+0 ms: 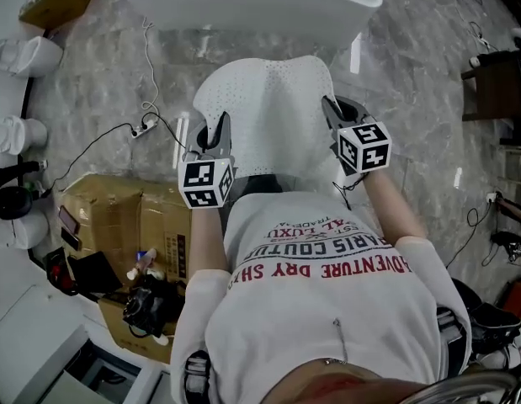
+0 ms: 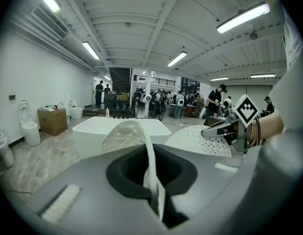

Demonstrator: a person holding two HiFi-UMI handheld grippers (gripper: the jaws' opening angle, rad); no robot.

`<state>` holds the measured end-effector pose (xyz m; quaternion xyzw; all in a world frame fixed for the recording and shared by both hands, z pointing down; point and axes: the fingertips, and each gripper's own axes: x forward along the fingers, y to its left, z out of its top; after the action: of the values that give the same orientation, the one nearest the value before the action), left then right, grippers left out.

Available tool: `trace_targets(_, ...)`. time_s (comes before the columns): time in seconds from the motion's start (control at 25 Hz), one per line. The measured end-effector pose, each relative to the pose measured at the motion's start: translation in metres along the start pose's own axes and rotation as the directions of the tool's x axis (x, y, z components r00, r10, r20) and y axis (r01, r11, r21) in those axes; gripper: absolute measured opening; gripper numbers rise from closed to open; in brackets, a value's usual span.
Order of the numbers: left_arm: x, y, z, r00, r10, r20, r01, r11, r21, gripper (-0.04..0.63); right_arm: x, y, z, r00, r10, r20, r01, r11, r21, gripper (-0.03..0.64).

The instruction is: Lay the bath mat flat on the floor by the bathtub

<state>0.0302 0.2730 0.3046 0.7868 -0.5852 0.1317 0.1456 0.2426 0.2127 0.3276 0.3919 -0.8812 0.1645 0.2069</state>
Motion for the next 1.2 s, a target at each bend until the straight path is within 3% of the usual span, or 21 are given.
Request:
trace_targets(0.16, 0.028, 0.074, 0.016, 1.000, -0.029, -0.007, 0.029, 1.000, -0.006, 0.018, 0.066, 0.017, 0.033, 1.000, -0.019, -0.002, 0.019, 1.000, 0.011, 0.017)
trace_targets(0.52, 0.094, 0.196, 0.025, 0.998, 0.004, -0.062, -0.005, 1.000, -0.024, 0.018, 0.190, 0.030, 0.065, 0.998, -0.028, -0.052, 0.031, 0.997, 0.069, 0.017)
trace_targets(0.96, 0.235, 0.292, 0.008, 0.980, 0.016, -0.200, -0.027, 0.998, -0.051, 0.018, 0.340, -0.051, 0.064, 0.985, -0.034, -0.170, 0.061, 0.986, 0.152, 0.017)
trace_targets(1.2, 0.310, 0.341, -0.001, 0.976, -0.007, -0.217, -0.003, 0.999, -0.043, 0.018, 0.412, -0.083, 0.061, 0.972, -0.060, -0.227, 0.097, 0.982, 0.159, 0.017)
